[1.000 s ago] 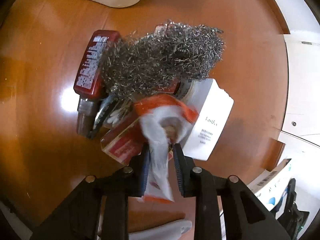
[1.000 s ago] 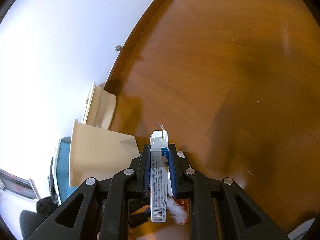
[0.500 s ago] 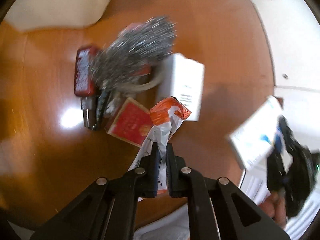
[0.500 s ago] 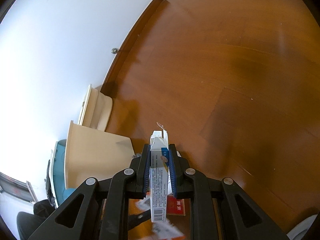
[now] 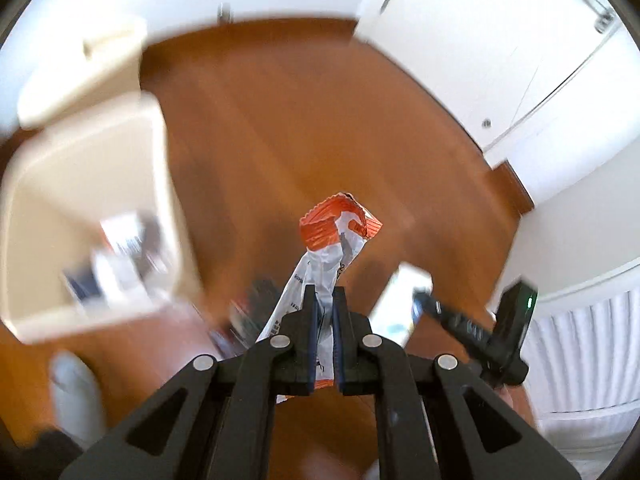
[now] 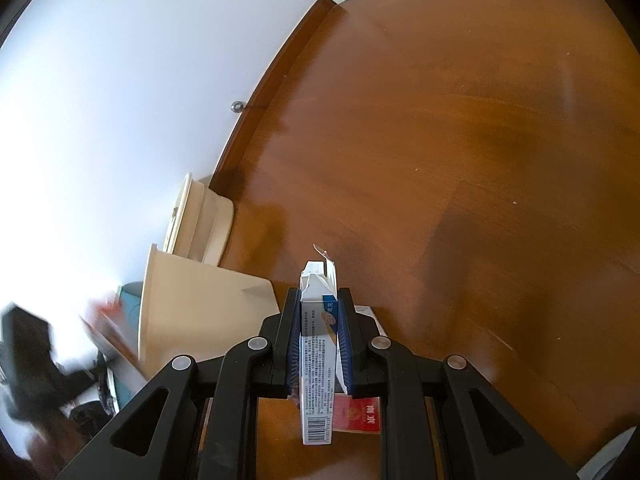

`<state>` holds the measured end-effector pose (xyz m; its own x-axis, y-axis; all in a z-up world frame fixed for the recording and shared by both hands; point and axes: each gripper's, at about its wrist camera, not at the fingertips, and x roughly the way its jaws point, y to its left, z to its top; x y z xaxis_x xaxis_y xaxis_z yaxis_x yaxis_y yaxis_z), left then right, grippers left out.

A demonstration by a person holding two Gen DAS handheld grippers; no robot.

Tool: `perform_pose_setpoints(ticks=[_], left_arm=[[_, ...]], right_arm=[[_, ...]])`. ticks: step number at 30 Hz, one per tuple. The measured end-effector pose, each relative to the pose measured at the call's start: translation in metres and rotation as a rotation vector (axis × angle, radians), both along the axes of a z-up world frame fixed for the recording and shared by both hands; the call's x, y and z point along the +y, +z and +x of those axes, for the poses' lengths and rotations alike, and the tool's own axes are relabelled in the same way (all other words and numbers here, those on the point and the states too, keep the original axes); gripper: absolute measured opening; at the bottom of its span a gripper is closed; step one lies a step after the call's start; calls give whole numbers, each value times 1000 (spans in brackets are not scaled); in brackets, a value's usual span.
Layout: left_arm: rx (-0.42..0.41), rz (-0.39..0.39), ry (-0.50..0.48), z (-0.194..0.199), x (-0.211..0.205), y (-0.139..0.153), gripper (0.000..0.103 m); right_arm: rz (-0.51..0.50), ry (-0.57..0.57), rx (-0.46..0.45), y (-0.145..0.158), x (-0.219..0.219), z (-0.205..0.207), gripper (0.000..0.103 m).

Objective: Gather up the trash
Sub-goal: 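Drop the wrapper into the wastebasket with the left gripper while the right carries the medicine box there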

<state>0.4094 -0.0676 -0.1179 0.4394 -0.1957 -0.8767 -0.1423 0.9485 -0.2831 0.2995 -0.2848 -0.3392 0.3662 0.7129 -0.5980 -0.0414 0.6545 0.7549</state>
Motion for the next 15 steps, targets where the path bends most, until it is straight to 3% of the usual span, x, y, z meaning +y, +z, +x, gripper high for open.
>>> perform_pose_setpoints(ticks=[4, 8, 10, 13, 15], left_arm=[[-10, 205, -36, 23, 45, 35, 6], [83, 348, -35, 38, 99, 19, 7], [159, 333, -22, 43, 124, -5, 7], [304, 277, 75, 45, 147, -36, 8], [356, 295, 100, 42, 155, -45, 8]], right_arm=[[-2, 11, -26, 10, 3, 0, 18], [-24, 37, -71, 25, 11, 1, 18], [-22, 55, -87, 33, 19, 4, 18], [-21, 87, -118, 46, 33, 9, 18], [-12, 109, -144, 57, 46, 13, 18]])
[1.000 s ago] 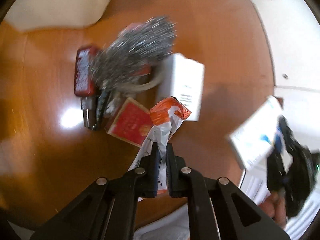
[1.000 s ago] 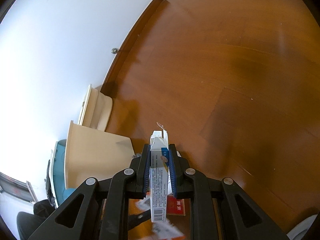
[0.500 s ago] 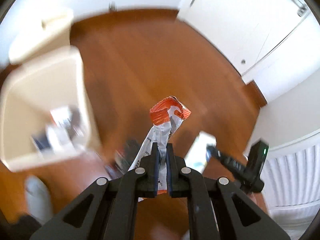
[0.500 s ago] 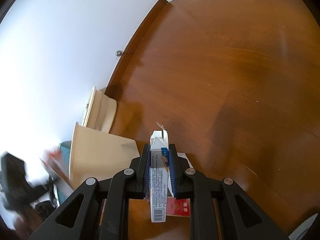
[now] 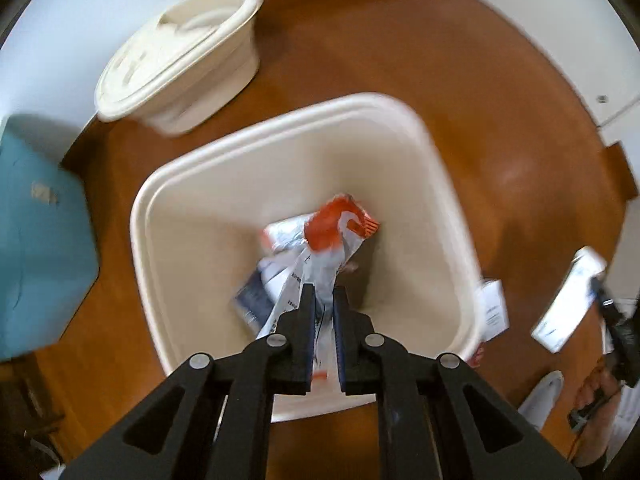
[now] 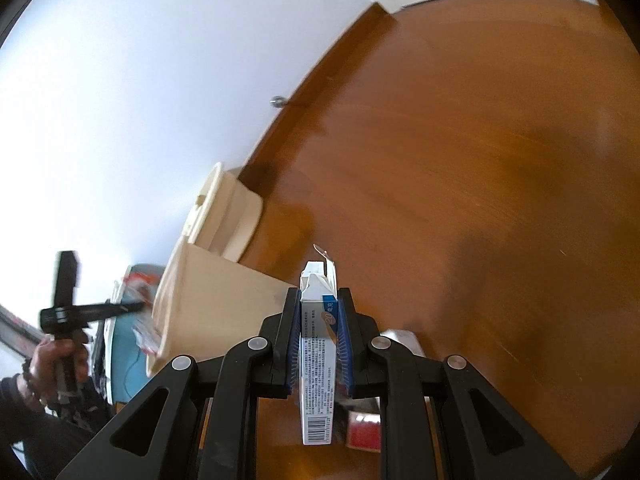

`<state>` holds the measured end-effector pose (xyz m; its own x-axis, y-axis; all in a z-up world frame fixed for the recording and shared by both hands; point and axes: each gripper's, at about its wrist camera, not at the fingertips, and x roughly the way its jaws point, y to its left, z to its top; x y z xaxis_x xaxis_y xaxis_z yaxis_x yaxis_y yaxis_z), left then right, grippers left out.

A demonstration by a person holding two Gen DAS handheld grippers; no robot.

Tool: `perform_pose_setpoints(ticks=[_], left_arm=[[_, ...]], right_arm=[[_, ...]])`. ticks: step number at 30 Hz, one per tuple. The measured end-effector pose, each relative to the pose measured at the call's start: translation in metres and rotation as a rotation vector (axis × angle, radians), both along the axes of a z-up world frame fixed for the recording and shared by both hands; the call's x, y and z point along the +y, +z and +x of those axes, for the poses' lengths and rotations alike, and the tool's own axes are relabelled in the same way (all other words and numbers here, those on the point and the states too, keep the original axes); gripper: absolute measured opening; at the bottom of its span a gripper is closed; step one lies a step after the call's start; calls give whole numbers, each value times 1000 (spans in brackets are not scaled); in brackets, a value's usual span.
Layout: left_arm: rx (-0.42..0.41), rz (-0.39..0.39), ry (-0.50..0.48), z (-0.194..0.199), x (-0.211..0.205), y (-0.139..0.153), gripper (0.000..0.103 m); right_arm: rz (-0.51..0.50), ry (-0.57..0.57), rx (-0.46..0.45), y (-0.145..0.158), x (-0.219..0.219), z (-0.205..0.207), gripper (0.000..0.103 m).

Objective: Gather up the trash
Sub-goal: 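Drop the wrapper into the wastebasket with the left gripper while the right carries the medicine box there, then grasp the steel wool with the left gripper while the right grasps the white EastBuy box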

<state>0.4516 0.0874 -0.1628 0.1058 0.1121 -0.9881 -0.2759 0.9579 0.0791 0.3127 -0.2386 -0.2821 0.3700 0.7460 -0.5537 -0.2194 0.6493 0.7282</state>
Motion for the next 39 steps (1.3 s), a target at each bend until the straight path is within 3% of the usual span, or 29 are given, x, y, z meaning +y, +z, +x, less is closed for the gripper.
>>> perform_pose_setpoints(ticks=[3, 4, 6, 7, 8, 12, 16, 19, 25, 31, 37, 39], left_arm=[[5, 28, -9, -4, 10, 4, 9], [-8, 31, -11, -4, 13, 8, 17], [-25, 26, -10, -4, 16, 18, 58], [-37, 6, 1, -7, 17, 25, 93], [-50, -13, 11, -8, 19, 32, 103], [-97, -100, 38, -13, 24, 67, 103], [-194, -162, 72, -22, 36, 107, 103], [-279, -118, 134, -31, 61, 131, 103], [-300, -14, 194, -44, 100, 136, 103], [-348, 12, 146, -61, 99, 147, 103], [-395, 10, 139, -82, 110, 160, 103], [-397, 3, 158, -88, 118, 160, 103]], right_arm=[[19, 46, -61, 25, 25, 7, 18], [24, 58, -76, 32, 32, 9, 18], [33, 88, -110, 47, 49, 12, 18], [37, 105, -128, 56, 57, 13, 18], [44, 130, -150, 67, 67, 13, 18], [50, 234, -220, 104, 111, 11, 18], [38, 372, -209, 130, 175, 15, 18], [-15, 475, -200, 138, 228, 11, 18], [-260, 575, -84, 91, 316, 6, 18], [-617, 629, -87, 54, 364, 7, 19], [-755, 618, 24, 36, 381, 13, 23], [-778, 574, 53, 38, 380, 17, 33]])
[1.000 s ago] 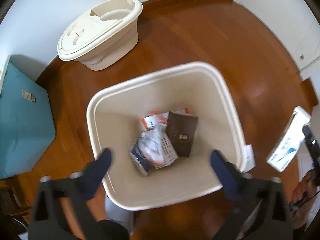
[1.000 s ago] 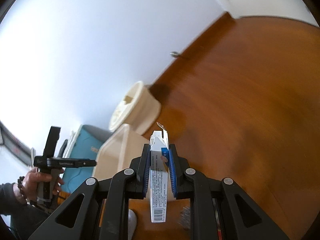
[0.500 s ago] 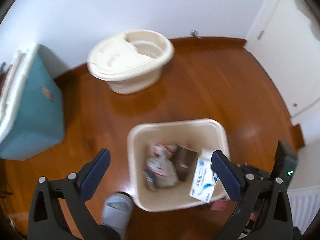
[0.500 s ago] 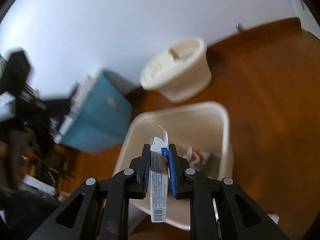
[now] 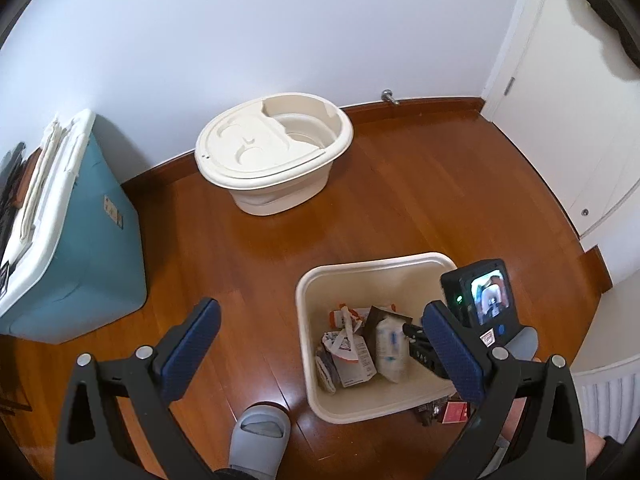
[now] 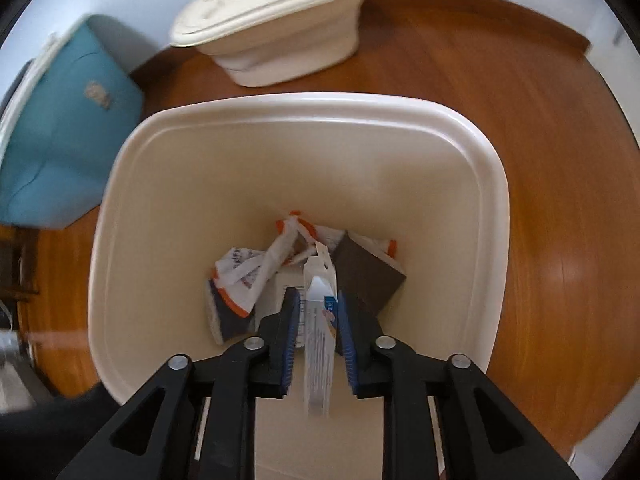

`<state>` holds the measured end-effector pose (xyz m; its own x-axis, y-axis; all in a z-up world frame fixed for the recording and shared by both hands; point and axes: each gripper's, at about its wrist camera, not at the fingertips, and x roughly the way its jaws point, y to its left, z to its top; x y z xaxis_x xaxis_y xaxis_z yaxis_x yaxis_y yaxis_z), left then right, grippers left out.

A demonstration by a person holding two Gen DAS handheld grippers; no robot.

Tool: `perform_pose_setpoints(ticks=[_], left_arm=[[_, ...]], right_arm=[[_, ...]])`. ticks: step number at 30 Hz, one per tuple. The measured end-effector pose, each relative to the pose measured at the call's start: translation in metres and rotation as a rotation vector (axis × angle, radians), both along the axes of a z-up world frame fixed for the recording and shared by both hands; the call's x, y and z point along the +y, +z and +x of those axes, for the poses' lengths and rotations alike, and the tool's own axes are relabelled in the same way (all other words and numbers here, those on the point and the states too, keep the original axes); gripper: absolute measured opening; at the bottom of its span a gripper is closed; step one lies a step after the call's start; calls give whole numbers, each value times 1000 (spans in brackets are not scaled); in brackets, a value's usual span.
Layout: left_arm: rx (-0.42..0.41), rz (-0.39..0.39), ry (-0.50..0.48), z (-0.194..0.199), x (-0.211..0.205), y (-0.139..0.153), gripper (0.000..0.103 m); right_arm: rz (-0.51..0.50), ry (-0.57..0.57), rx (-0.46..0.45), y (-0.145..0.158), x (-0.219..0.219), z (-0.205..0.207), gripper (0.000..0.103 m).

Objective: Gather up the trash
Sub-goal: 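Grasp the steel wool with the left gripper while the right grasps the white EastBuy box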

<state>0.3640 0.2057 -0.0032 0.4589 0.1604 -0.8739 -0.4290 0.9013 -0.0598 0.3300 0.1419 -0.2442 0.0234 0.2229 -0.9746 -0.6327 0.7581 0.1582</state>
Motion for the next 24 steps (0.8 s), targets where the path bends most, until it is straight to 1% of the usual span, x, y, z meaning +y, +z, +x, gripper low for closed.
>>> perform_pose_setpoints(ticks=[2, 4, 6, 7, 8, 9, 10, 11, 12, 13, 14, 16, 17, 18, 19, 20, 21, 22, 24], left_arm=[[1, -28, 17, -3, 8, -2, 103], [-4, -46, 19, -3, 12, -2, 103], [-22, -82, -16, -6, 10, -3, 103], [-29, -94, -39, -6, 6, -3, 103], [-26, -104, -71, -6, 0, -4, 103], [-2, -126, -139, -4, -14, -7, 103], [14, -141, -187, -5, -26, -9, 103], [24, -151, -245, -5, -42, -11, 103], [25, -144, -287, -8, -56, -11, 103], [24, -116, -338, -9, -74, -12, 103], [27, -93, -378, -11, -89, -14, 103], [28, -63, -502, -15, -131, -24, 103], [24, -38, -562, -18, -151, -29, 103], [21, 8, -653, -24, -180, -42, 103], [20, 22, -709, -31, -199, -52, 103], [35, 27, -771, -40, -221, -69, 103], [65, 24, -807, -44, -234, -82, 103], [115, 5, -856, -50, -251, -103, 103], [174, -14, -908, -53, -276, -135, 103]], right_arm=[[-14, -23, 1, 8, 7, 2, 34], [-31, -54, -20, 32, 2, -2, 34], [13, -97, -37, 76, -17, -4, 34], [25, -98, -48, 94, -27, -5, 34], [31, -98, -62, 113, -42, -5, 38], [32, -102, -68, 129, -54, -1, 53], [35, -110, -72, 138, -72, 1, 63], [39, -116, -83, 143, -93, 3, 77], [37, -112, -102, 142, -120, 4, 79], [21, -108, -114, 137, -135, 5, 79], [-16, -100, -135, 124, -156, 5, 79], [-96, -46, -175, 79, -192, -2, 79], [-127, -18, -184, 52, -209, -6, 79], [-148, -10, -170, 18, -225, -9, 79], [-158, -27, -142, -17, -240, -11, 79], [-154, -40, -121, -37, -249, -12, 79], [-141, -57, -92, -65, -260, -12, 79], [-133, -71, -76, -86, -267, -13, 79], [-101, -96, -58, -124, -274, -13, 79]])
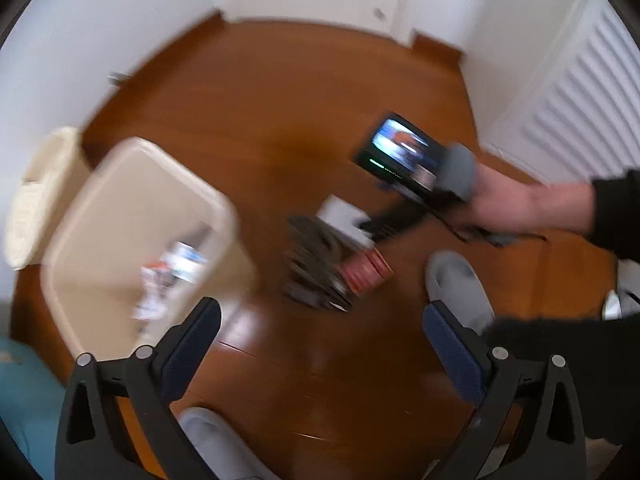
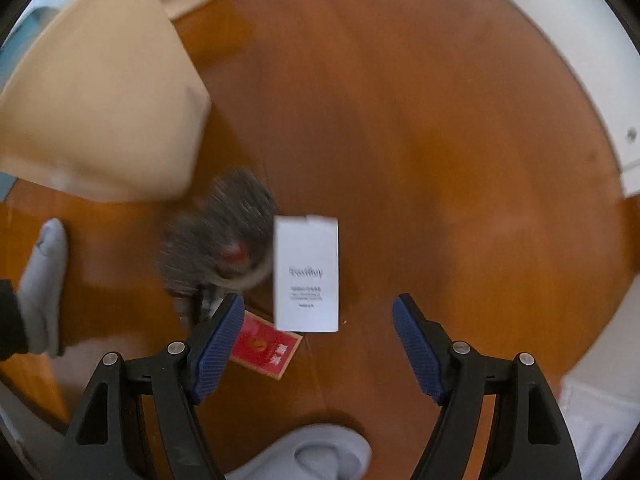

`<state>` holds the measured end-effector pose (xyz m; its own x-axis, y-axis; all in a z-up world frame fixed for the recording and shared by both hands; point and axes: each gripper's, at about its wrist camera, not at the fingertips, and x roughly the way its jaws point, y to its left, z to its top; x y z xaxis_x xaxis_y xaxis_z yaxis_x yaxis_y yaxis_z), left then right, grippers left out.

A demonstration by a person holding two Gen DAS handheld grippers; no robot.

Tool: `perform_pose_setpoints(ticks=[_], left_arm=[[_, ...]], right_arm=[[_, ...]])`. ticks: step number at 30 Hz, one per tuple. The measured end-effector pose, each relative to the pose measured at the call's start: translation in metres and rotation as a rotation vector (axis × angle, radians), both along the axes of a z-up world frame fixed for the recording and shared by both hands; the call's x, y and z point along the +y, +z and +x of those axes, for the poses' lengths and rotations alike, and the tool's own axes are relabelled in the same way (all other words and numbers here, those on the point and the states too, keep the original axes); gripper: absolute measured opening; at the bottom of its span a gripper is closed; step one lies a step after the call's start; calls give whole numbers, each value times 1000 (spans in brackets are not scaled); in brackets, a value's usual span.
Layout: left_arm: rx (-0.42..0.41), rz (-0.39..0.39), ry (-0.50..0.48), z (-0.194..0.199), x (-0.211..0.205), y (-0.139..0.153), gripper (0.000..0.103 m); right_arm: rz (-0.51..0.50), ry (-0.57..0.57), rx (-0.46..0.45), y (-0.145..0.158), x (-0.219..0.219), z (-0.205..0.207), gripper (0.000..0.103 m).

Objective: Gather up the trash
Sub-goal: 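Grasp the steel wool with the left gripper while the right grasps the white EastBuy box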

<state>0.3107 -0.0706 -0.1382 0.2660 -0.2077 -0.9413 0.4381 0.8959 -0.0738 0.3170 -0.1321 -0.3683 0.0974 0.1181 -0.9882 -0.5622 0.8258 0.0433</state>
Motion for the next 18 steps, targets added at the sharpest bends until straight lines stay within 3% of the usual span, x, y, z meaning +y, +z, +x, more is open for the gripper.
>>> perform_pose_setpoints(ticks=[2, 5, 13, 14, 15, 18], left_arm=[[39, -10, 1, 7, -13, -23, 103], [96, -26, 89, 26, -16, -50, 103], [163, 84, 131, 29, -18, -111, 103], [160, 87, 128, 30, -20, -114, 103], [150, 87, 124, 32, -25, -116, 103], [112, 83, 108, 42, -40, -122, 103]], right_arm=[[30, -11, -4, -22, -3, -1, 79], [35, 0, -22, -41, -5, -1, 79], [41, 48, -36, -76, -6, -4, 78], [52, 47, -22, -78, -6, -2, 63], [80, 40, -11, -77, -4, -6, 56], [170, -36, -37, -61, -18, 1, 55]])
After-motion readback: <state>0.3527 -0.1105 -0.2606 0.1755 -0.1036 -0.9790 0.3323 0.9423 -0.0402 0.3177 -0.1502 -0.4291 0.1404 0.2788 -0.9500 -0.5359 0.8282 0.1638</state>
